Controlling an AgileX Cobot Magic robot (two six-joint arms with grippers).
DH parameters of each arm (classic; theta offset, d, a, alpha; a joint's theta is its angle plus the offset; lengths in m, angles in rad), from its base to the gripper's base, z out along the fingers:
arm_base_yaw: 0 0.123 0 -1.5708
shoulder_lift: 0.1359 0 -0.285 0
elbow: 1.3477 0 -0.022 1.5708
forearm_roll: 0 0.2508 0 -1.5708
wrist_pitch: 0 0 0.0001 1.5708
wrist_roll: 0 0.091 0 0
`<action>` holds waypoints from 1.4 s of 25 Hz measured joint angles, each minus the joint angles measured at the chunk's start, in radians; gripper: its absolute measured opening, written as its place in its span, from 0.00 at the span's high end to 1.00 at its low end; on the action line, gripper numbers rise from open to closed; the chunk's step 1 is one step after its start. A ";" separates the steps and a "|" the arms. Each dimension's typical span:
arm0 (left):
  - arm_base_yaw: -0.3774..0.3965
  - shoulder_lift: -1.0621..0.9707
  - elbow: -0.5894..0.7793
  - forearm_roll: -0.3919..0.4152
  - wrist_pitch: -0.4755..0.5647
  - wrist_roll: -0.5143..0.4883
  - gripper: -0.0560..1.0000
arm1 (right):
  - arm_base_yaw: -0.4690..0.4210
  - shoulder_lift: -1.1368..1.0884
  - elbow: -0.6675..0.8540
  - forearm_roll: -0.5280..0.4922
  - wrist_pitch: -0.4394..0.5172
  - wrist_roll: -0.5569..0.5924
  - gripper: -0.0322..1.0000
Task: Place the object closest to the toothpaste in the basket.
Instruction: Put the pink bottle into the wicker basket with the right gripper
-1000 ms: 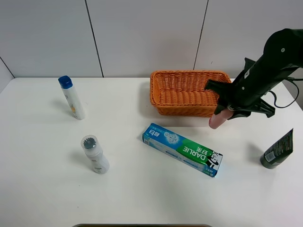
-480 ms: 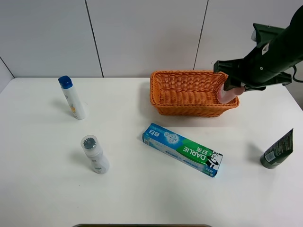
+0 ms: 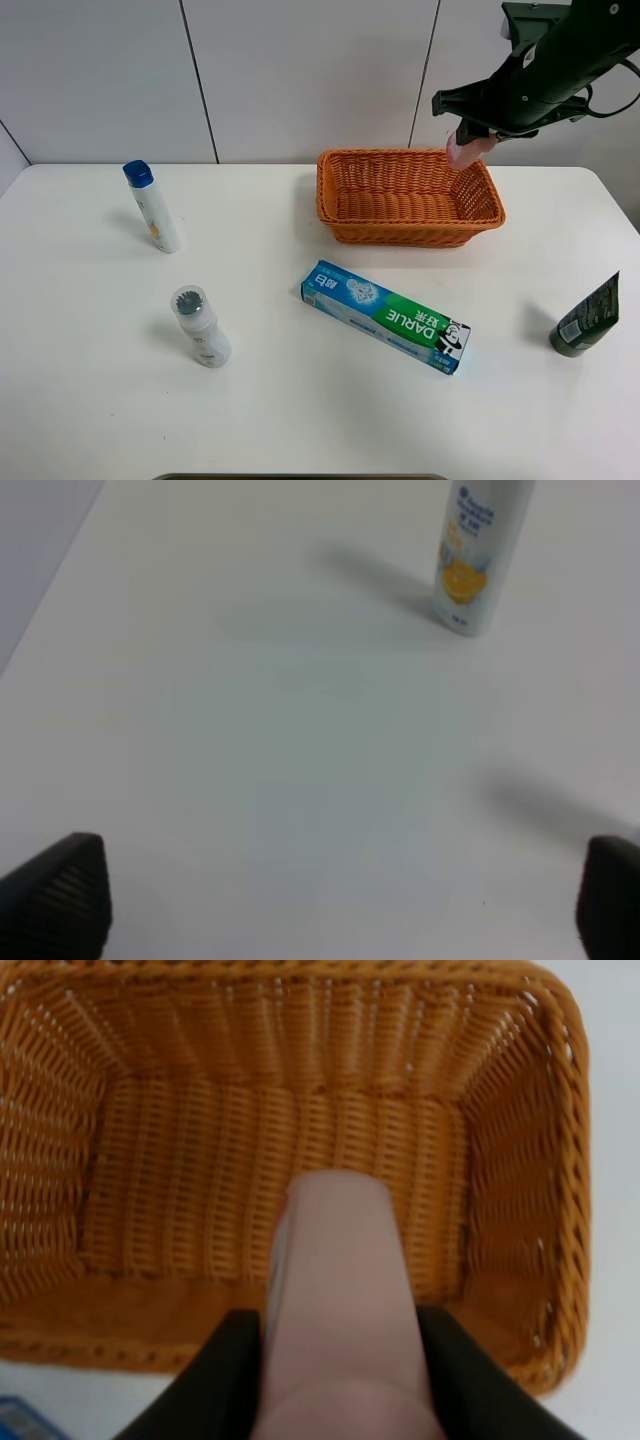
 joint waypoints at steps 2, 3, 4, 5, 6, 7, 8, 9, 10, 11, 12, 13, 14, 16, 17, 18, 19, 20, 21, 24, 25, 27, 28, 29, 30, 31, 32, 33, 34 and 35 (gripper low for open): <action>0.000 0.000 0.000 0.000 0.000 0.000 0.06 | 0.000 0.053 -0.044 0.000 -0.001 -0.010 0.61; 0.000 0.000 0.000 0.000 0.000 0.000 0.06 | 0.000 0.080 -0.065 0.000 -0.002 -0.016 0.61; 0.000 0.000 0.000 0.000 0.000 0.000 0.06 | 0.000 0.101 -0.086 0.000 -0.004 -0.017 0.61; 0.000 0.000 0.000 0.000 0.000 0.000 0.06 | 0.000 0.127 -0.102 0.000 -0.007 -0.019 0.61; 0.000 0.000 0.000 0.000 0.000 0.000 0.06 | 0.000 0.151 -0.120 0.000 -0.010 -0.020 0.61; 0.000 0.000 0.000 0.000 0.000 0.000 0.06 | 0.000 0.171 -0.134 0.000 -0.013 -0.023 0.61; 0.000 0.000 0.000 0.000 0.000 0.000 0.06 | 0.000 0.193 -0.152 0.000 -0.022 -0.023 0.61; 0.000 0.000 0.000 0.000 0.000 0.000 0.06 | 0.000 0.211 -0.163 0.001 -0.029 -0.024 0.61; 0.000 0.000 0.000 0.000 0.000 0.000 0.06 | 0.000 0.235 -0.172 0.002 -0.037 -0.024 0.61; 0.000 0.000 0.000 0.000 0.000 0.000 0.06 | 0.000 0.251 -0.174 0.005 -0.055 -0.024 0.61; 0.000 0.000 0.000 0.000 0.000 0.000 0.06 | 0.000 0.265 -0.177 0.009 -0.064 -0.025 0.61; 0.000 0.000 0.000 0.000 0.000 0.000 0.06 | 0.000 0.284 -0.178 0.013 -0.080 -0.025 0.61; 0.000 0.000 0.000 0.000 0.000 0.000 0.06 | 0.000 0.300 -0.179 0.020 -0.089 -0.026 0.61; 0.000 0.000 0.000 0.000 0.000 0.000 0.06 | 0.000 0.326 -0.180 0.033 -0.115 -0.037 0.61; 0.000 0.000 0.000 0.001 0.000 0.000 0.06 | 0.000 0.342 -0.180 0.037 -0.126 -0.045 0.61; 0.000 0.000 0.000 0.001 0.000 0.000 0.06 | 0.000 0.354 -0.180 0.040 -0.137 -0.050 0.61; 0.000 0.000 0.000 0.001 0.000 0.000 0.06 | 0.000 0.368 -0.180 0.046 -0.144 -0.057 0.61; 0.000 0.000 0.000 0.001 0.000 0.000 0.06 | 0.000 0.382 -0.180 0.049 -0.151 -0.061 0.61; 0.000 0.000 0.000 0.001 0.000 0.000 0.06 | 0.000 0.396 -0.180 0.054 -0.161 -0.065 0.61; 0.000 0.000 0.000 0.001 0.000 0.000 0.06 | 0.000 0.432 -0.180 0.058 -0.181 -0.068 0.61; 0.000 0.000 0.000 0.001 0.000 0.000 0.06 | 0.000 0.444 -0.180 0.059 -0.186 -0.068 0.61; 0.000 0.000 0.000 0.001 0.000 0.000 0.06 | 0.000 0.466 -0.180 0.060 -0.193 -0.069 0.61; 0.000 0.000 0.000 0.001 0.000 0.000 0.06 | 0.000 0.474 -0.180 0.061 -0.193 -0.070 0.61; 0.000 0.000 0.000 0.001 0.000 0.000 0.06 | 0.000 0.481 -0.180 0.061 -0.193 -0.071 0.61; 0.000 0.000 0.000 0.001 0.000 0.000 0.06 | 0.000 0.487 -0.180 0.061 -0.194 -0.073 0.61; 0.000 0.000 0.000 0.001 0.000 0.000 0.06 | 0.000 0.493 -0.180 0.061 -0.195 -0.077 0.61; 0.000 0.000 0.000 0.001 0.000 0.000 0.06 | 0.000 0.498 -0.180 0.061 -0.199 -0.078 0.61; 0.000 0.000 0.000 0.001 0.000 0.000 0.06 | 0.000 0.499 -0.180 0.061 -0.205 -0.079 0.61; 0.000 0.000 0.000 0.001 0.000 0.000 0.06 | 0.000 0.499 -0.180 0.061 -0.211 -0.079 0.61; 0.000 0.000 0.000 0.001 0.000 0.000 0.06 | 0.000 0.499 -0.180 0.061 -0.211 -0.079 0.61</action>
